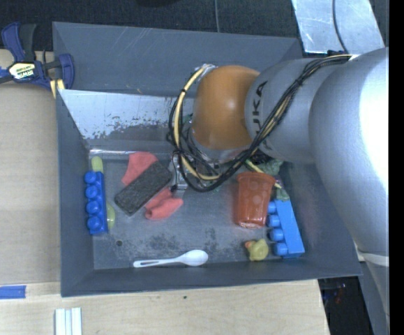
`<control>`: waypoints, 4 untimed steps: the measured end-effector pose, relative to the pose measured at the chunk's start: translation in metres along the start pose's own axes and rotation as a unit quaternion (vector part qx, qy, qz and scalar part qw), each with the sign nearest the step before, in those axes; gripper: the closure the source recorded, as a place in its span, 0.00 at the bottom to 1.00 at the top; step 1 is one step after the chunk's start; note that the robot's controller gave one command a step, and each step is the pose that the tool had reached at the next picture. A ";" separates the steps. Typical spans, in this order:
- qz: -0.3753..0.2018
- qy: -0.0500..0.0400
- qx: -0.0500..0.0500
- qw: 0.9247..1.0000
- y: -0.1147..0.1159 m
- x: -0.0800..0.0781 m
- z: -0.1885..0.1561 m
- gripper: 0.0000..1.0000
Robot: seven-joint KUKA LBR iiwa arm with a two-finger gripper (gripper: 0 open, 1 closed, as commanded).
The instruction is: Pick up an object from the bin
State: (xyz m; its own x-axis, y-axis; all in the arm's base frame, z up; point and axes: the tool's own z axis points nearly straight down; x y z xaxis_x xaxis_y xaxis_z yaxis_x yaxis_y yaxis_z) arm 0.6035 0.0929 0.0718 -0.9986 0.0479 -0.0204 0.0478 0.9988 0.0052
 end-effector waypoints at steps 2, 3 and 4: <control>-0.130 0.001 0.000 0.992 0.000 -0.005 -0.026 1.00; -0.270 -0.003 0.000 0.963 -0.001 -0.004 -0.047 0.00; -0.270 -0.003 0.000 0.963 -0.001 -0.004 -0.047 0.00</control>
Offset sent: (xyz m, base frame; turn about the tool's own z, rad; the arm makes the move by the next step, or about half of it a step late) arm 0.0120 -0.0023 0.0609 -0.5434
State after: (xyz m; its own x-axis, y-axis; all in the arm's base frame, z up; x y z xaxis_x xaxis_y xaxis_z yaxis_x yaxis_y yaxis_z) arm 0.6063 0.0918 0.1184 -0.8776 -0.4787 -0.0257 -0.4787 0.8779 -0.0075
